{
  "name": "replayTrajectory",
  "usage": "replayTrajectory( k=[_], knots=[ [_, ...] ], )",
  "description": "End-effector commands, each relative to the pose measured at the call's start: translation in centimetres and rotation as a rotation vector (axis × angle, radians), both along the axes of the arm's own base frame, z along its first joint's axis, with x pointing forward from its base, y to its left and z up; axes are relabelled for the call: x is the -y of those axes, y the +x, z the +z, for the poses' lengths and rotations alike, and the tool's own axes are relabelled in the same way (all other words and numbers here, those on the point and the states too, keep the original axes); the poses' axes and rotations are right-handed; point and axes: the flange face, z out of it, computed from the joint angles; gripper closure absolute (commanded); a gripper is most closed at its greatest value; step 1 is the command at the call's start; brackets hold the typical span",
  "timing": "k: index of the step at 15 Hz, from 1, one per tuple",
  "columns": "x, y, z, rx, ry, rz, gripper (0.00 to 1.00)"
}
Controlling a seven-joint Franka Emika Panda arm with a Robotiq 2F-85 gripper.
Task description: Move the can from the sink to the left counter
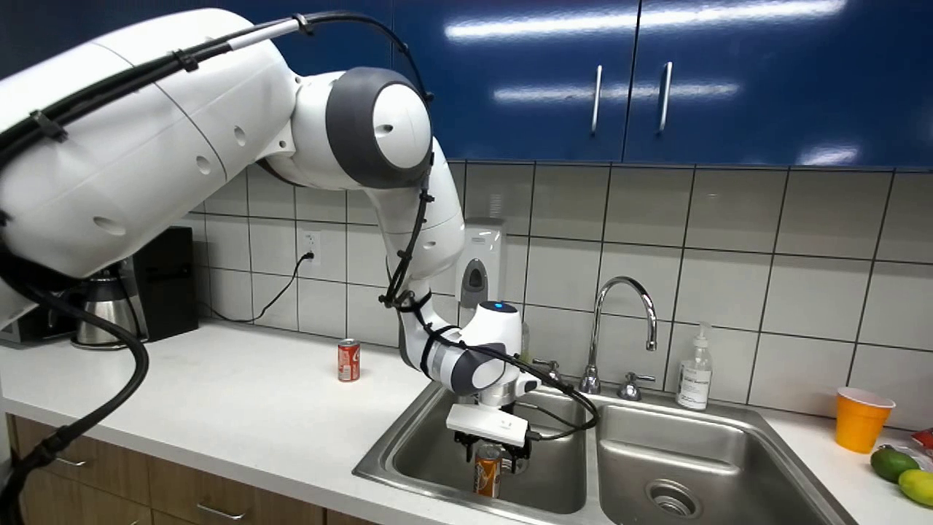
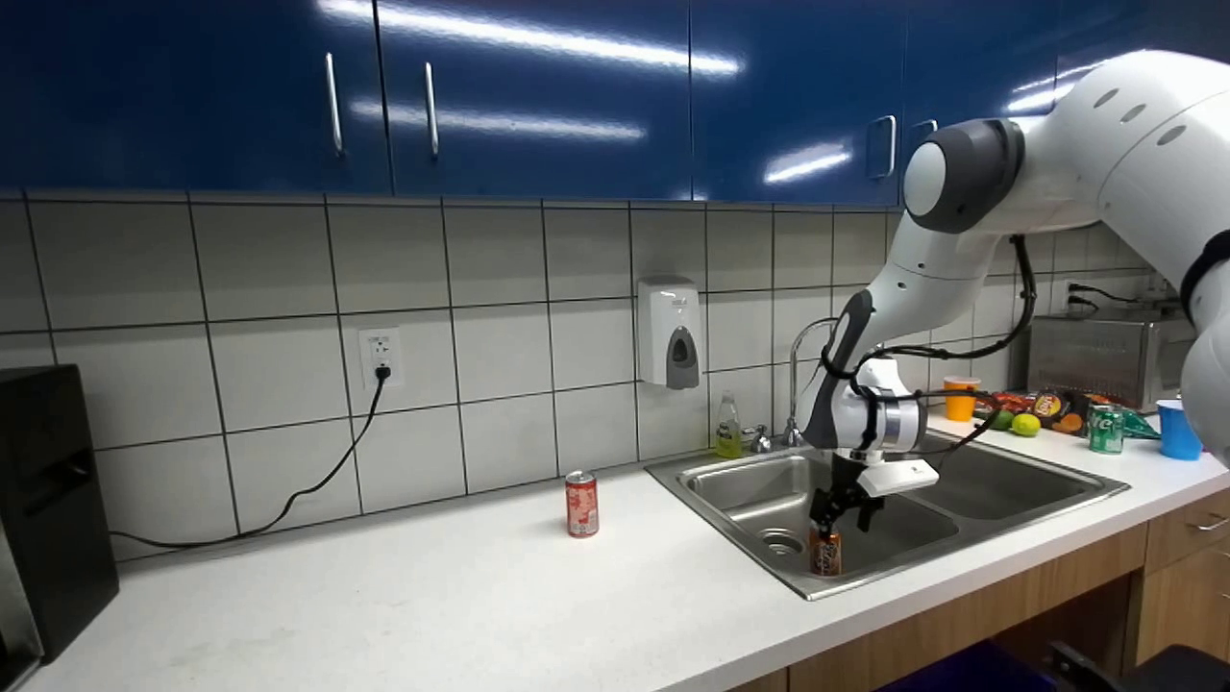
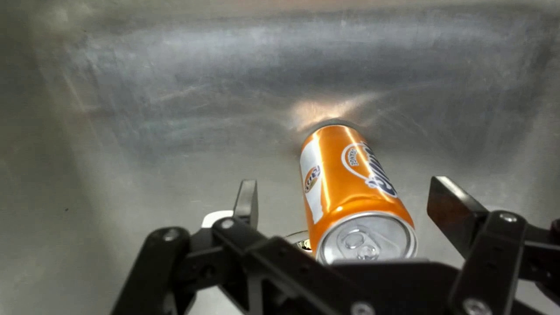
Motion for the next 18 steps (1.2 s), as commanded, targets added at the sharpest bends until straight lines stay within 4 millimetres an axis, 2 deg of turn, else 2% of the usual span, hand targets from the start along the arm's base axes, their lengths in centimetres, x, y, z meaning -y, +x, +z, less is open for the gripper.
replayTrajectory(
  k=[1, 7, 13, 14, 15, 18],
  knots=[
    [0.1, 1.1, -0.8, 0.023, -0.005, -0.010, 0.00],
    [-0.6, 2.3, -1.6, 0.034, -0.012, -0.011, 0.00],
    [-0.8, 3.3, -1.5, 0.048, -0.012, -0.015, 0.00],
    [-0.9, 3.4, -1.5, 0.050, -0.016, -0.006, 0.25],
    [-1.0, 3.5, -1.5, 0.051, -0.013, -0.004, 0.28],
    [-1.3, 3.7, -1.6, 0.053, -0.006, 0.005, 0.51]
  ],
)
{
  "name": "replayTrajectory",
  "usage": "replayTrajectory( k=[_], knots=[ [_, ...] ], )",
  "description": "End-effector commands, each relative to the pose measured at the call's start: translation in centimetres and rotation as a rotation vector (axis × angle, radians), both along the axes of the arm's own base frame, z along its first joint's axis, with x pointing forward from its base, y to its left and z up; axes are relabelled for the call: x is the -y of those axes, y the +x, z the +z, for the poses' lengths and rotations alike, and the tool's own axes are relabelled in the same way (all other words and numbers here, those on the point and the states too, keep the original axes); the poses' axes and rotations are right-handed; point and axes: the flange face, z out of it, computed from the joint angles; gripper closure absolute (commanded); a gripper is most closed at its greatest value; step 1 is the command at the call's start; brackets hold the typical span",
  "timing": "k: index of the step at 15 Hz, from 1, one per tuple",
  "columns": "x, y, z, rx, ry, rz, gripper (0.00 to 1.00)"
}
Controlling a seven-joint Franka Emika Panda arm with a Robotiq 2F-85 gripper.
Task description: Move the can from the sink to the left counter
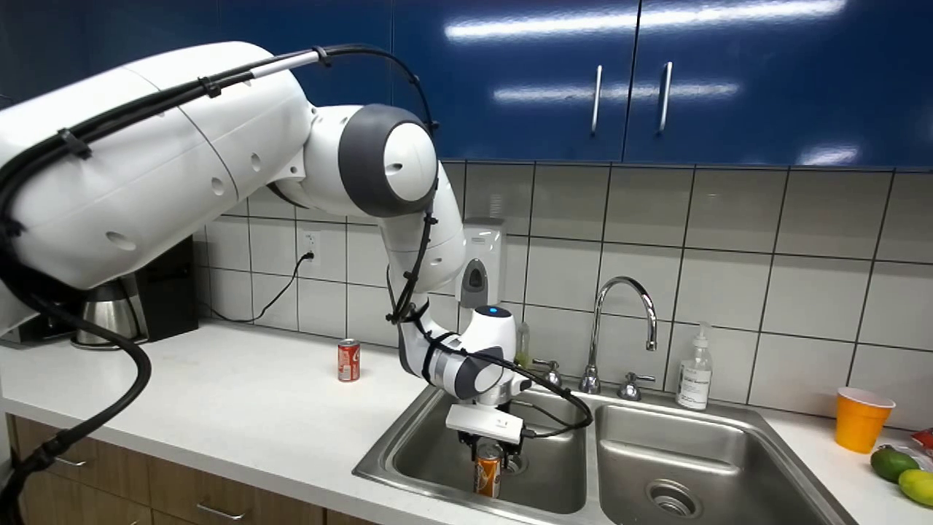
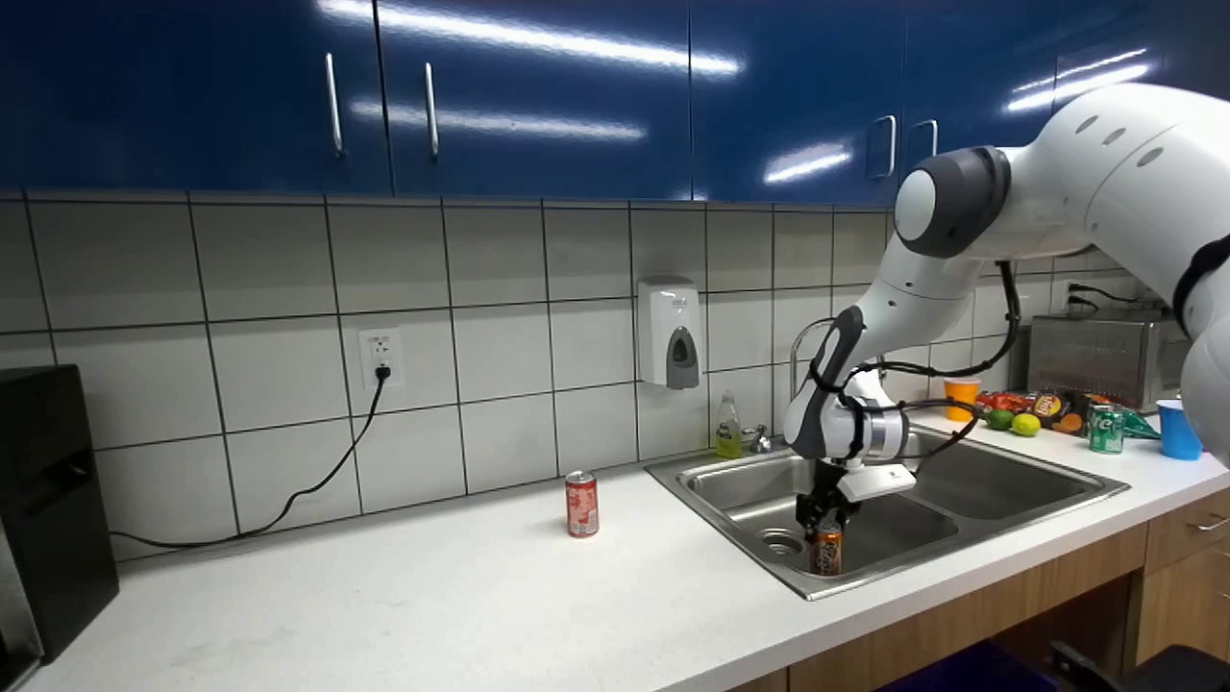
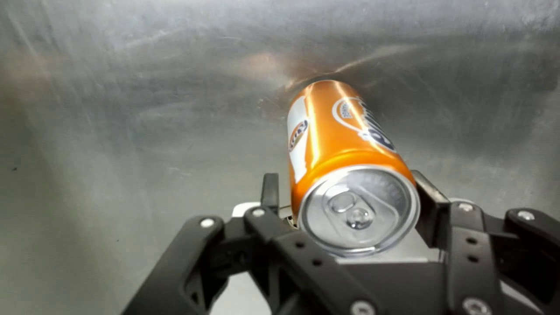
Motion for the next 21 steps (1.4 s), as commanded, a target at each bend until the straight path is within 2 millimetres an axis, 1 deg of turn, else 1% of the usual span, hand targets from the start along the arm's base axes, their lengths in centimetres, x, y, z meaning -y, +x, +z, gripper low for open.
replayTrajectory(
  k=[1, 2, 4, 5, 8, 10, 14, 18, 21],
  knots=[
    [-0.3, 0.7, -0.2, 0.015, 0.009, -0.001, 0.58],
    [-0.3, 0.7, -0.2, 0.015, 0.009, -0.001, 0.62],
    [-0.4, 0.7, -0.2, 0.010, 0.009, -0.001, 0.62],
    [-0.5, 0.7, 0.2, 0.010, 0.011, 0.001, 0.62],
    [-0.9, 0.4, 2.0, -0.001, 0.019, 0.005, 0.62],
    [-1.5, 0.1, 3.8, -0.001, 0.025, 0.012, 0.62],
    [-2.4, -0.6, 8.8, -0.009, 0.021, 0.023, 0.62],
    [-3.6, -2.6, 14.8, -0.035, 0.020, 0.041, 0.62],
    [-5.2, -4.0, 19.2, -0.040, 0.018, 0.064, 0.62]
  ],
)
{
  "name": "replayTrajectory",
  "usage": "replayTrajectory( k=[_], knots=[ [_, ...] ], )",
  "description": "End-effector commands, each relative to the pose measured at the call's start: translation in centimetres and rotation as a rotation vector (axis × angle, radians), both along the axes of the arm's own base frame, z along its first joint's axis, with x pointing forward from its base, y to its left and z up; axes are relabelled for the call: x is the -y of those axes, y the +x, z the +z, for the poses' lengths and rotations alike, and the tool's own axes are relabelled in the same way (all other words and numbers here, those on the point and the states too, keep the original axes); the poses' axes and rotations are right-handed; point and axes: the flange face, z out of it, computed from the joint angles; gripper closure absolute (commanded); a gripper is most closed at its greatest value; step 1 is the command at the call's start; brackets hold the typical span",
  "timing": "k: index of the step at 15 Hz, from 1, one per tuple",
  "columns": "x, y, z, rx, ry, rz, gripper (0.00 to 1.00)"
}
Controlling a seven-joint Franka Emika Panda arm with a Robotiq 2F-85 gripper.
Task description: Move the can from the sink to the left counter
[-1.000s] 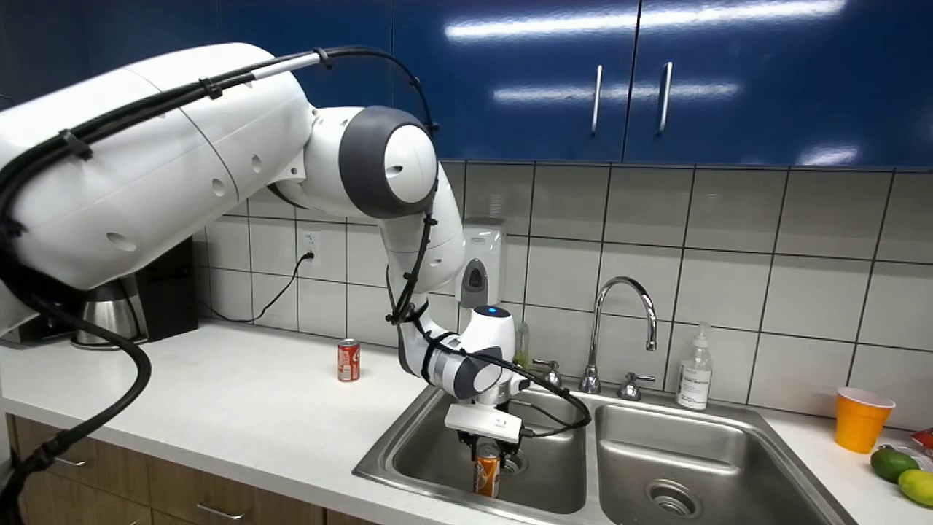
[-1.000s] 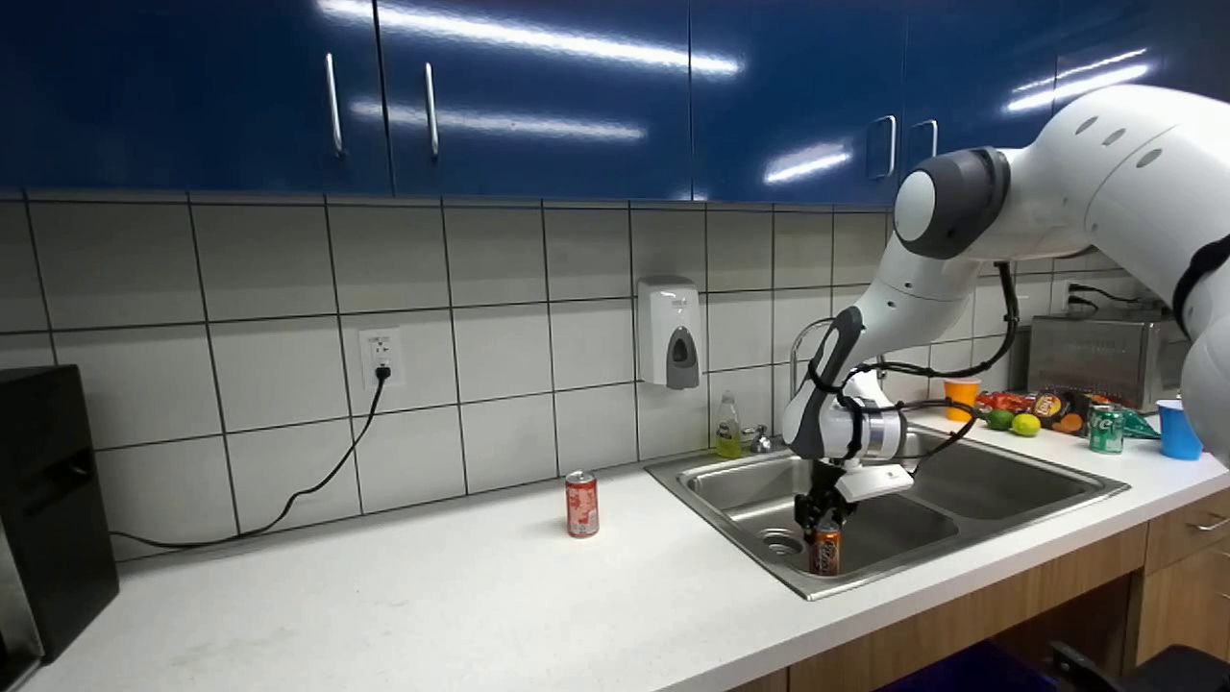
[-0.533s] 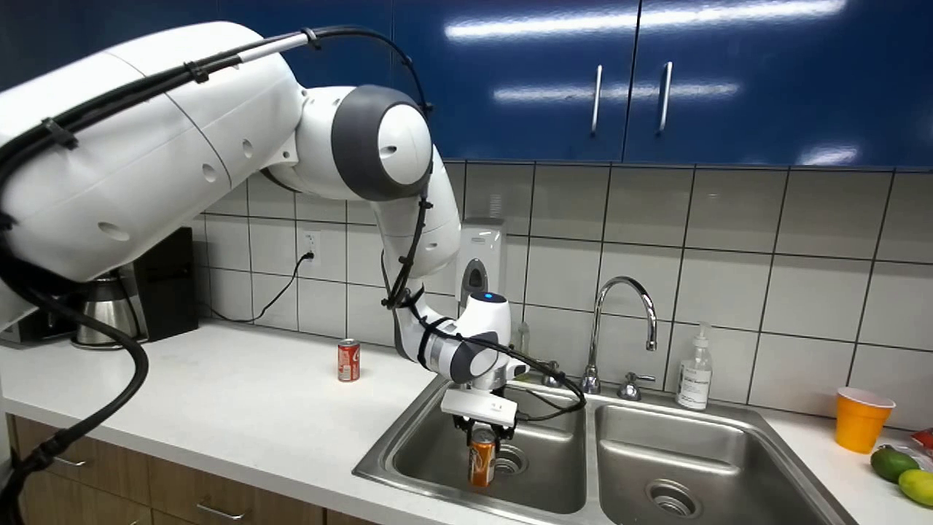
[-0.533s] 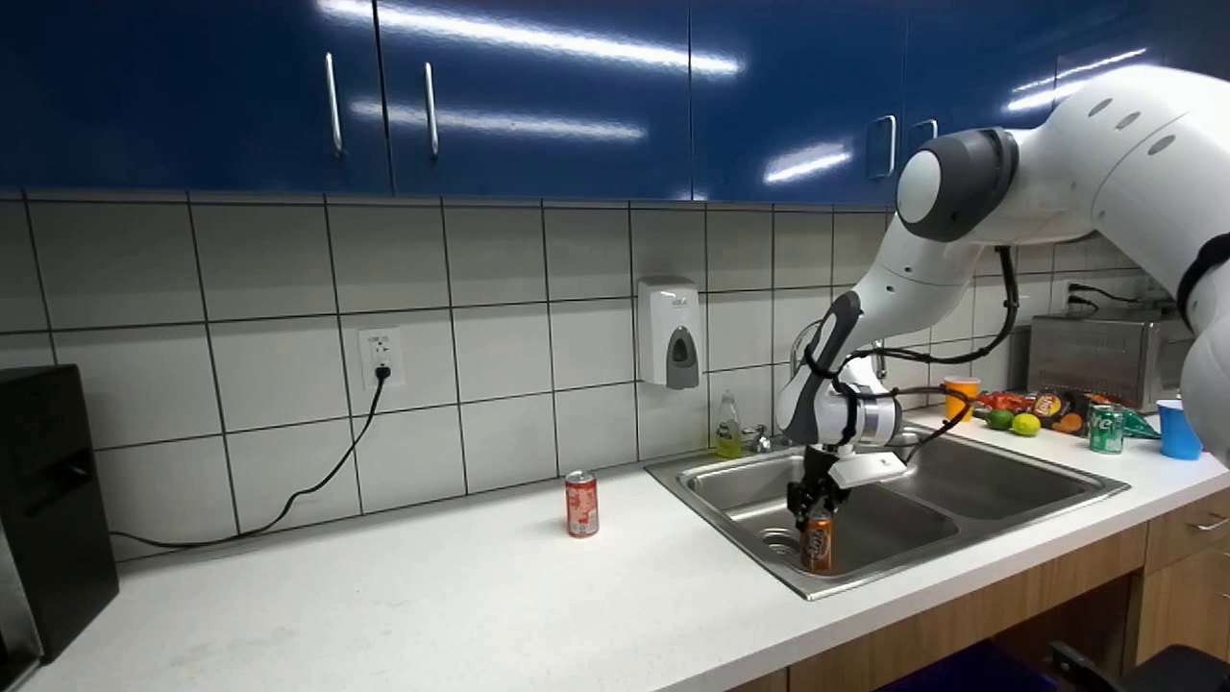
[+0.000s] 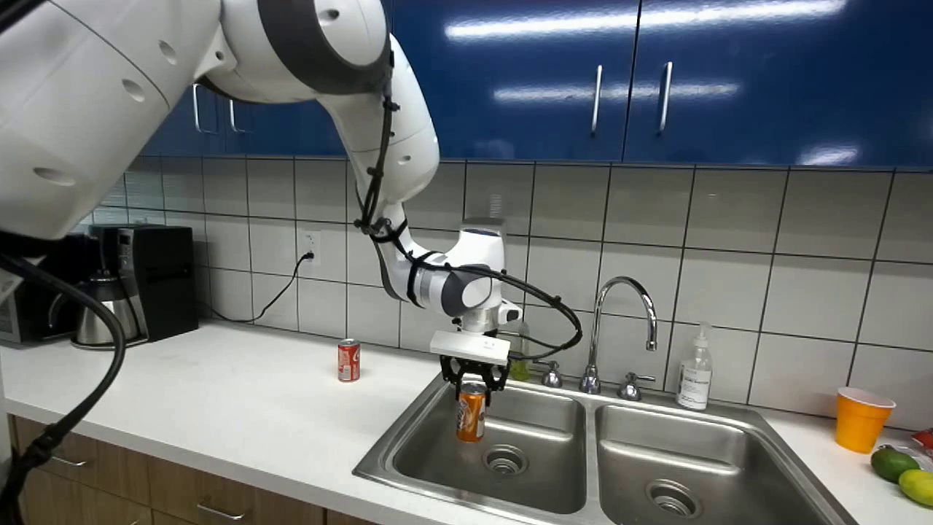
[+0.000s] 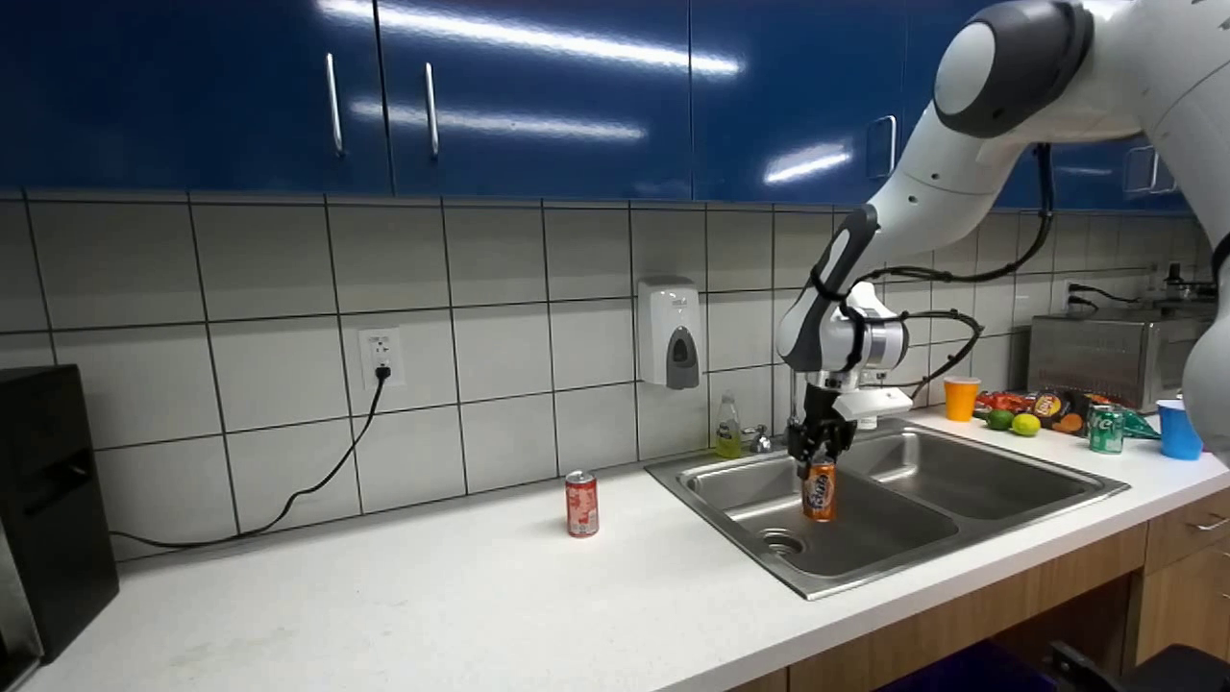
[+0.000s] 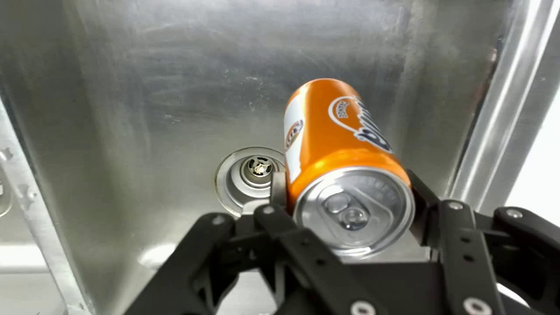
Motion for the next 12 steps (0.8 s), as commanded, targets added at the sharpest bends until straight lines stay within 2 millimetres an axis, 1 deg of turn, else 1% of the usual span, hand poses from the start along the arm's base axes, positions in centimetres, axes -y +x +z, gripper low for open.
replayTrajectory(
  k=[1, 4, 6, 9, 12],
  knots=[
    [-2.3, -2.9, 6.1, -0.022, -0.007, 0.018, 0.62],
    [-4.7, -3.9, 9.1, -0.022, -0.011, 0.065, 0.62],
    [-6.9, -4.5, 10.4, -0.021, -0.015, 0.107, 0.62],
    [-11.2, -5.5, 11.2, -0.024, -0.017, 0.198, 0.62],
    [-16.4, -6.8, 10.9, -0.032, -0.018, 0.295, 0.62]
  ],
)
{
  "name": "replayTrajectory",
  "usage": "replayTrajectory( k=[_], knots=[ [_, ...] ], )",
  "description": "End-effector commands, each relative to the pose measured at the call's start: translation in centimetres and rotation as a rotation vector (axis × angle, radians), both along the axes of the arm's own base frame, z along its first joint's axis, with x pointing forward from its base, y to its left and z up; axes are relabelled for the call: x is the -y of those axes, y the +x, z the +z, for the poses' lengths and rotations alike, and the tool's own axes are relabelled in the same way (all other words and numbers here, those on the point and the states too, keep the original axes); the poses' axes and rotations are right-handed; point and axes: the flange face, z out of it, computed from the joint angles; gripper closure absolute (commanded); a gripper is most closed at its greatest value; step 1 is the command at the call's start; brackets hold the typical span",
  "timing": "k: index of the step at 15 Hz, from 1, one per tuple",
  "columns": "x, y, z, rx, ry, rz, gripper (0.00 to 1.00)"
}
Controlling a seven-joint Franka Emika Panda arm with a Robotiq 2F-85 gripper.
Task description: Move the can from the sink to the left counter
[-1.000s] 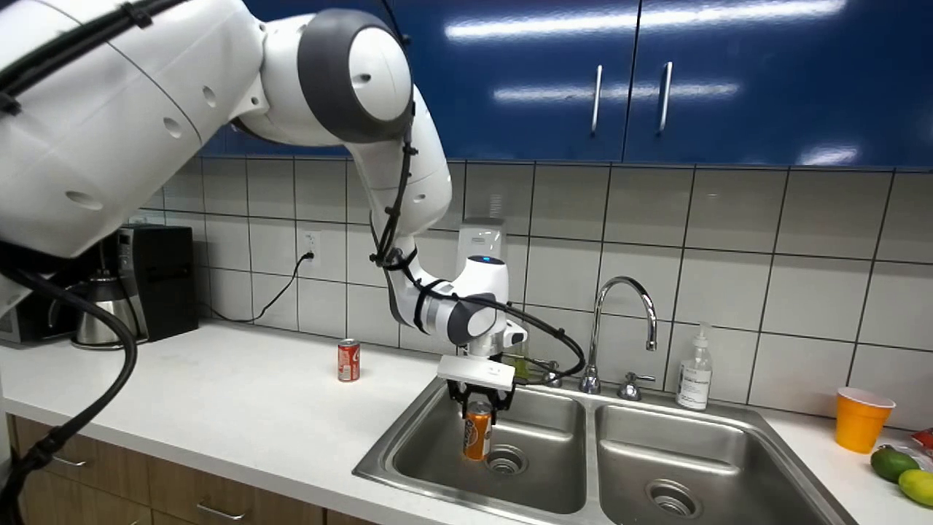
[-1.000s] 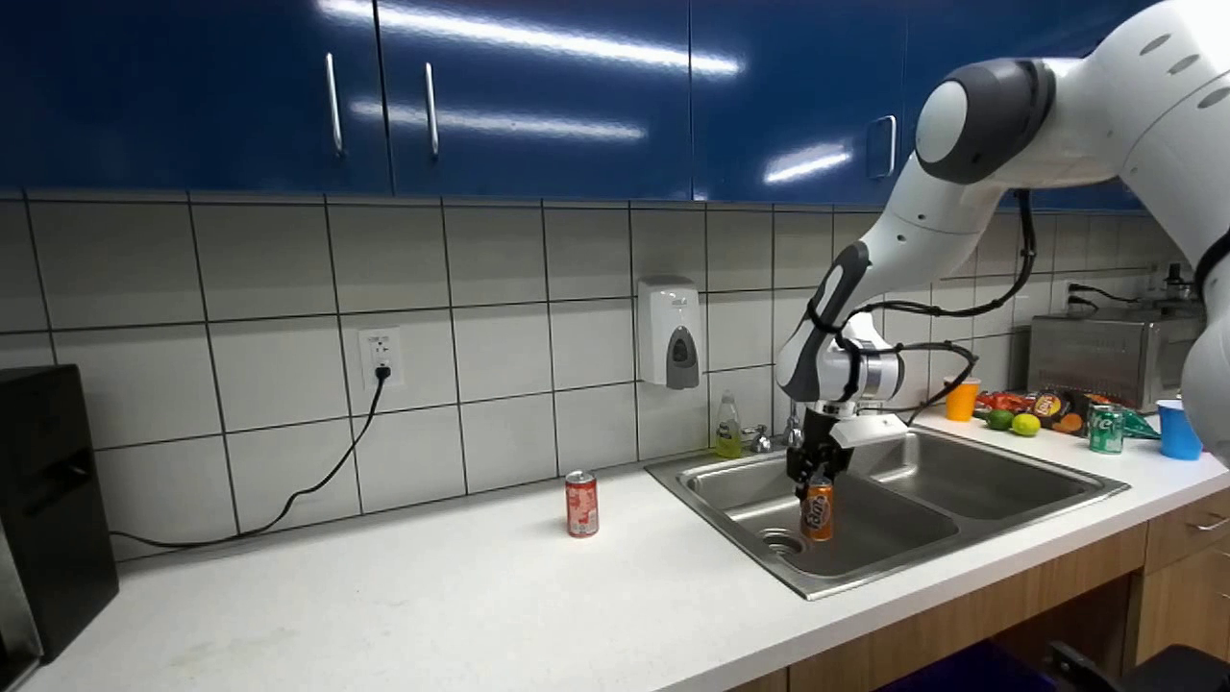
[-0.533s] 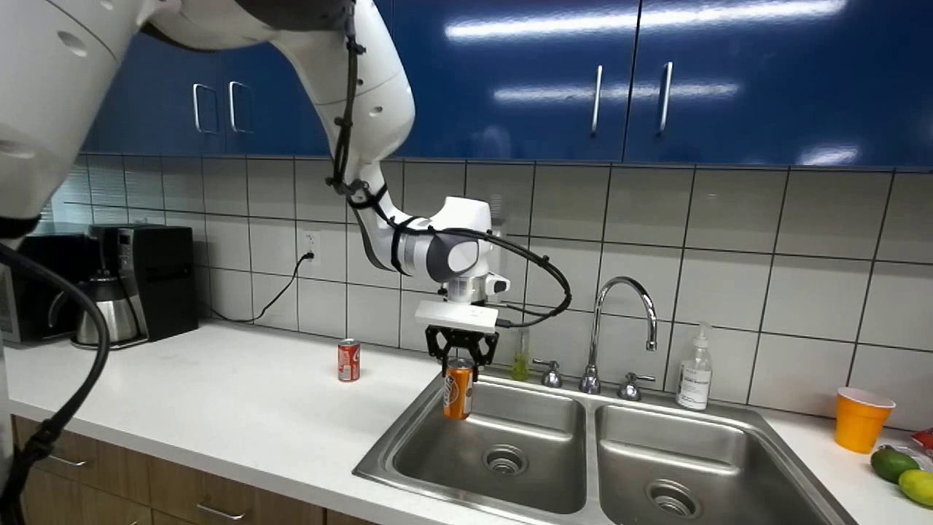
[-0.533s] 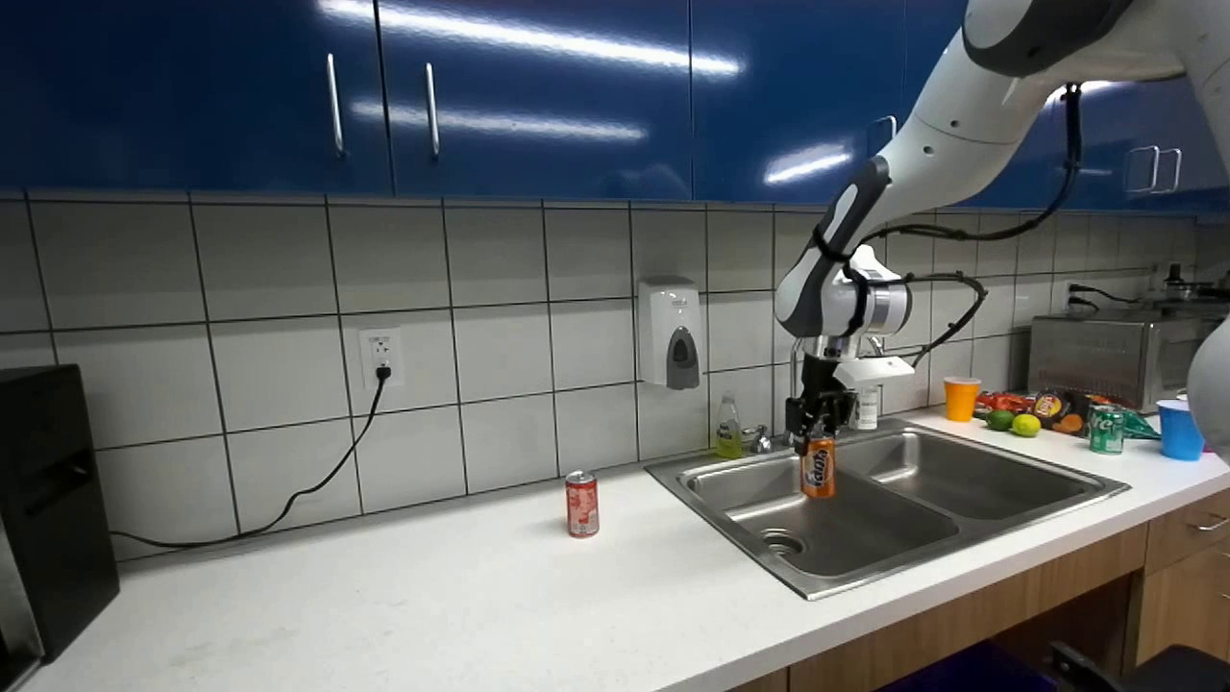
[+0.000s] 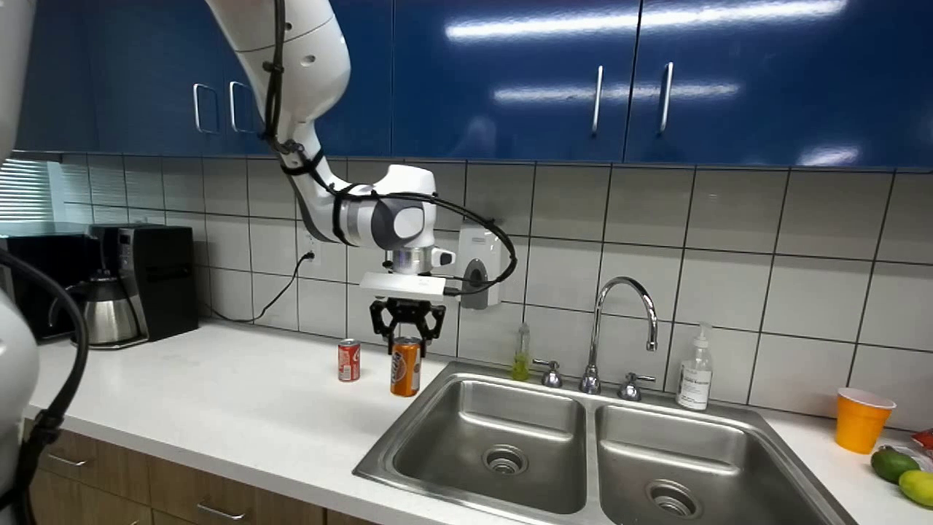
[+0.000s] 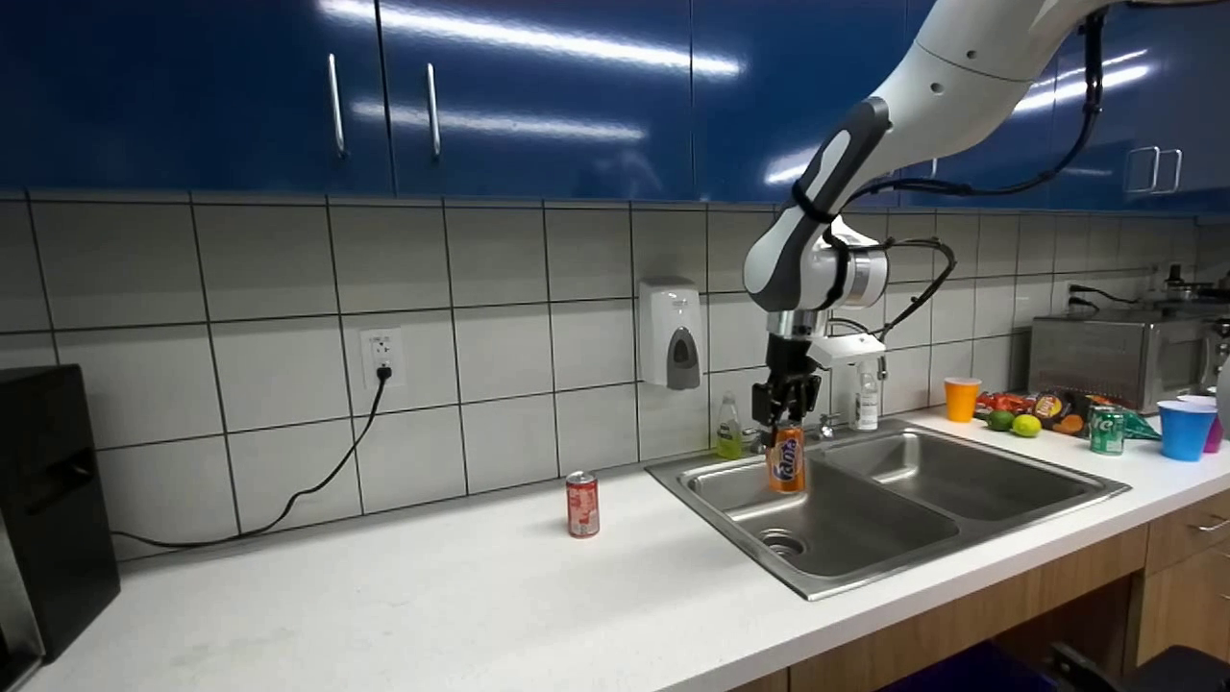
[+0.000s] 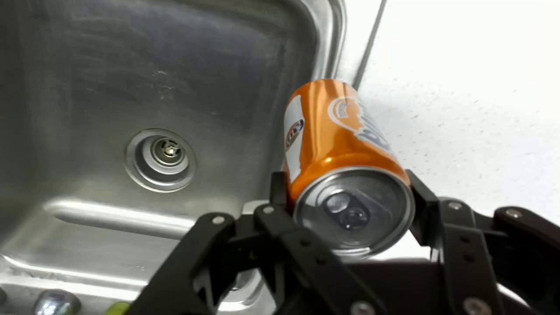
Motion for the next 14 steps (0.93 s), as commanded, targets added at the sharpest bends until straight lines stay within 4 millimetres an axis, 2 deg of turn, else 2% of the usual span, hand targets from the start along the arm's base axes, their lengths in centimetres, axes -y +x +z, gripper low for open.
replayTrajectory(
  k=[1, 5, 7, 10, 14],
  knots=[
    [-5.6, -2.5, 0.8, -0.013, -0.009, 0.122, 0.62],
    [-11.1, -4.2, -0.7, -0.039, -0.008, 0.226, 0.62],
    [-12.7, -4.6, -1.6, -0.046, -0.007, 0.257, 0.62],
    [-13.6, -5.1, -2.5, -0.035, 0.000, 0.271, 0.62],
    [-13.3, -5.2, -4.3, -0.026, 0.001, 0.265, 0.62]
  ],
)
